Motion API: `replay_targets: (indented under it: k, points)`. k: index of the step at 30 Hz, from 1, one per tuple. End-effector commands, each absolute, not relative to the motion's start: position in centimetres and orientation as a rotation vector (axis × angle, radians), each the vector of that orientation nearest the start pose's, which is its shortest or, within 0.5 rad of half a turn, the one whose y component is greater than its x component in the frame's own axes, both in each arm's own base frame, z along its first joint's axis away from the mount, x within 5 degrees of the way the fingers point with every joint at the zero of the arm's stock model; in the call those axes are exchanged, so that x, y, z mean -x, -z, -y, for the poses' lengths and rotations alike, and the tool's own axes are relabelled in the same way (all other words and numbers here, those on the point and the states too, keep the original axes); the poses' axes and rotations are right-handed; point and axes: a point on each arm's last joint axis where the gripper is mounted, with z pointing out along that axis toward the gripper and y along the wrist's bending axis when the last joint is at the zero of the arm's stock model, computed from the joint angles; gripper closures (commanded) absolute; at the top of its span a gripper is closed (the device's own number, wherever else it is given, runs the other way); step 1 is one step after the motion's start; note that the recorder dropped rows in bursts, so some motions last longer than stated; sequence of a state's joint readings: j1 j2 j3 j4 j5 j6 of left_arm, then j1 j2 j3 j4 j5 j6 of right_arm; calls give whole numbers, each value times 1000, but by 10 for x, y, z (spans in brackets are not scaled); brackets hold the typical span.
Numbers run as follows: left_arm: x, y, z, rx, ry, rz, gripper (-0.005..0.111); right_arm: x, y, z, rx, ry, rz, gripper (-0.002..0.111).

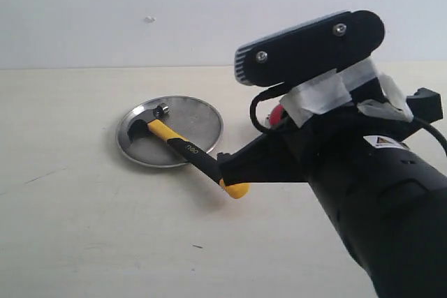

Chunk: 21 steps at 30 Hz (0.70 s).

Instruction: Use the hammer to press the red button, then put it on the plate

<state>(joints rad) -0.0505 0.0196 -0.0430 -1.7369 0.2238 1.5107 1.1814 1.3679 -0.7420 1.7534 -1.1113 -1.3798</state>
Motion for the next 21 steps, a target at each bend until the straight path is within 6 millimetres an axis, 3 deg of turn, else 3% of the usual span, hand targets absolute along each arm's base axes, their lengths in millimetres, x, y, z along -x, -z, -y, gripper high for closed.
replay_targets:
  k: [1, 6, 10, 16, 21]
  points:
    - [-52, -228, 22, -45, 394, -1439, 107, -162, -270, -176, 101, 159, -1930, 108]
    - [-52, -228, 22, -45, 394, -1439, 107, -171, -275, -163, 341, -96, -1922, 108]
    - [-52, -228, 22, -45, 394, -1439, 107, -174, -282, -137, 486, -295, -1884, 108]
    - [-52, -228, 22, -45, 394, -1439, 107, -160, -295, -73, 389, -377, -1802, 108]
    - [-52, -228, 22, -45, 394, -1439, 107, -121, -304, -26, 205, -199, -1646, 108]
